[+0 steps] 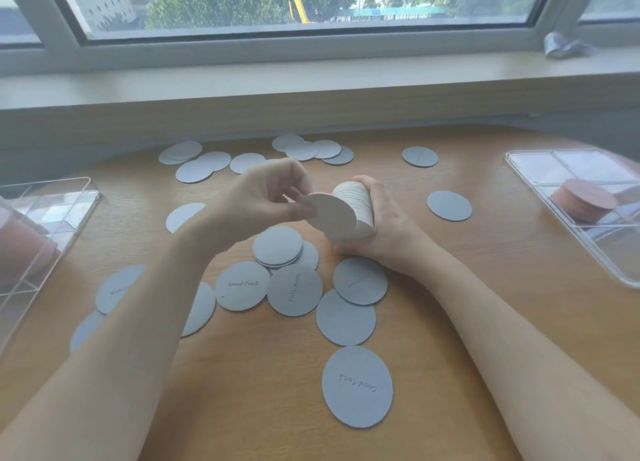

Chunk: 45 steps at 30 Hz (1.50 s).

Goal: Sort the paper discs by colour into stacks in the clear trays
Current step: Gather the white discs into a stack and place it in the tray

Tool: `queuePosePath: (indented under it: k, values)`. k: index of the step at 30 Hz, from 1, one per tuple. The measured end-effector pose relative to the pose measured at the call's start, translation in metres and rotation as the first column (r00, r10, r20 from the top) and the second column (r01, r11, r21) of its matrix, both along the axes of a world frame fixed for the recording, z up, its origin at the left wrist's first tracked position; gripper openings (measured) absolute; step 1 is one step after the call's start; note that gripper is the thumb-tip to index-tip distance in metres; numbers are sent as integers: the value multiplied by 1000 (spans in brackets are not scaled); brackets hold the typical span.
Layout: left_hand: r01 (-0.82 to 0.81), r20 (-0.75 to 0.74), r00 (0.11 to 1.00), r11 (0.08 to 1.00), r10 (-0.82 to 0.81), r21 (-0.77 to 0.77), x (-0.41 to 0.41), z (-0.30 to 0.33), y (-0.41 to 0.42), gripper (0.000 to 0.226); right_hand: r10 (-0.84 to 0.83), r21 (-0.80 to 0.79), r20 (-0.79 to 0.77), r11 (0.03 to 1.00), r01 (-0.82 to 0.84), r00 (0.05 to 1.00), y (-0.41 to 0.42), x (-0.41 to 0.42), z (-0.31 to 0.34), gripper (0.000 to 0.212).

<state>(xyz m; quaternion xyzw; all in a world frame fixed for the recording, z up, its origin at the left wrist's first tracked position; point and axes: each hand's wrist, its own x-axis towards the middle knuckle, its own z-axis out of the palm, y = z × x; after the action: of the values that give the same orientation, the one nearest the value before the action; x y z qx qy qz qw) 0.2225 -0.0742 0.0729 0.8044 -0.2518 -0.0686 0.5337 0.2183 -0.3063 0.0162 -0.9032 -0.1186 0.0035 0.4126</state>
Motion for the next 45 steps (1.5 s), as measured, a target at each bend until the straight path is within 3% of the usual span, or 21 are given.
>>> queuePosePath:
  k: [5, 10, 15, 18, 21, 23, 26, 33, 39, 42, 45]
  values:
    - [-60, 173, 984, 993, 41, 102, 1, -20, -15, 15, -2, -7, -3, 1000, 2, 1000, 0, 0, 0, 112]
    - [-114, 338, 939, 987, 70, 110, -2, -31, -23, 17, 13, -5, -18, 1000, -13, 1000, -2, 1, -1, 114]
    - [-114, 366, 929, 982, 53, 149, -2, -44, -29, 19, 34, 6, -2, 999, -34, 999, -2, 0, -2, 116]
    - [-204, 391, 910, 969, 135, 141, 1, -50, -29, 28, 32, 24, -3, 999, -32, 999, -4, 1, -4, 113]
    - [-253, 371, 916, 939, 155, 232, 7, -53, -29, 70, 40, 18, 2, 999, -40, 999, -3, 1, -5, 111]
    - [-197, 306, 948, 921, 91, 337, 4, -55, -35, 90, 54, -5, 17, 999, -54, 998, 1, 1, -6, 111]
    - [-108, 228, 974, 895, 8, 432, -2, -58, -45, 84, 68, -7, 55, 998, -68, 996, 3, 3, -8, 106]
    - [-142, 258, 964, 939, 60, 313, 6, -55, -34, 82, 81, 4, 31, 997, -81, 996, -2, 5, -11, 107]
    - [-133, 156, 984, 942, 88, 309, 8, -38, -17, 76, 102, 35, 14, 994, -103, 995, -8, 4, -8, 86]
    - [-319, 110, 946, 827, 304, 462, 20, -22, 19, 64, 100, 40, 15, 994, -101, 995, -9, 2, -7, 82]
    - [-424, 151, 858, 510, 491, 748, 28, -19, 66, 66, 110, 57, 10, 992, -110, 994, -9, 2, -6, 79]
